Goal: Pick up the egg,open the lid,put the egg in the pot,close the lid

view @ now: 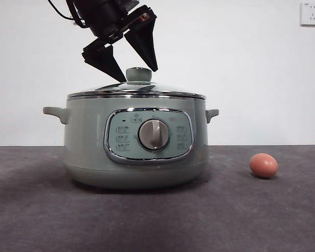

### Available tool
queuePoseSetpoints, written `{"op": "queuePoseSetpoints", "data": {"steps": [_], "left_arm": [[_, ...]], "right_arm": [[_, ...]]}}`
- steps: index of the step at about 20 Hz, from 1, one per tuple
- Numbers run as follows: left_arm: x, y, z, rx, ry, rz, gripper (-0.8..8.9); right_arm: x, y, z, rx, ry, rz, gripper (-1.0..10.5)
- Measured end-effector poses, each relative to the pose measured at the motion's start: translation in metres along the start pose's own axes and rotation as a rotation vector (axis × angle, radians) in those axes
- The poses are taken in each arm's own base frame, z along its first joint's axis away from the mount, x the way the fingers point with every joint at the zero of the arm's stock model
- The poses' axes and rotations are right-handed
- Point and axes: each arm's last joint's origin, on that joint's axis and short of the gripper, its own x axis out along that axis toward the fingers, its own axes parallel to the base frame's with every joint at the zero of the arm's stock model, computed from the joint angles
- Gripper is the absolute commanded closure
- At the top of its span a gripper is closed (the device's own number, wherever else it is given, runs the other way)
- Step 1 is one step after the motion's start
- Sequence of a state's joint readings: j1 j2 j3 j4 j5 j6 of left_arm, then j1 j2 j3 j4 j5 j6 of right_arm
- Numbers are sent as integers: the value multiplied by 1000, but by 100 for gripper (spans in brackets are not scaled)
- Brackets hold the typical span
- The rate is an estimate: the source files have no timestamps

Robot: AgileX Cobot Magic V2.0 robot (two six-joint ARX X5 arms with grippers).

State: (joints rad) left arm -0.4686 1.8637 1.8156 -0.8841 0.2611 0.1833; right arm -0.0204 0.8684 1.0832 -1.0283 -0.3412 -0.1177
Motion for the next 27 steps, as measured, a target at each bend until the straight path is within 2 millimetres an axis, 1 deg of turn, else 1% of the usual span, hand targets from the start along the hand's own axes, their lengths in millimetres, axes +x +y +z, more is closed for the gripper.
{"op": "queuePoseSetpoints", "data": {"steps": [3, 5, 8, 12, 17, 21, 22, 23, 27], "left_arm": [[8, -4, -2, 4, 36, -13, 164], [8, -4, -2, 9, 37, -12, 171], [8, -5, -2, 10, 41, -12, 374], [7, -6, -2, 7, 54, -13, 539], [5, -8, -2, 15, 64, -16, 545], [5, -8, -2, 15, 65, -21, 733], [5, -8, -3, 15, 66, -21, 797], [5, -8, -3, 14, 68, -21, 824], [2, -9, -2, 15, 65, -19, 822]], "right_arm": [[0, 0, 0, 1, 0, 0, 287], [0, 0, 0, 1, 0, 0, 288], [0, 0, 0, 1, -1, -1, 289], [0, 0, 0, 1, -3, -1, 289], [0, 0, 0, 1, -3, -1, 289], [0, 0, 0, 1, -3, -1, 289], [0, 0, 0, 1, -3, -1, 289], [1, 0, 1, 2, 0, -1, 289], [3, -1, 2, 5, 9, 0, 289]]}}
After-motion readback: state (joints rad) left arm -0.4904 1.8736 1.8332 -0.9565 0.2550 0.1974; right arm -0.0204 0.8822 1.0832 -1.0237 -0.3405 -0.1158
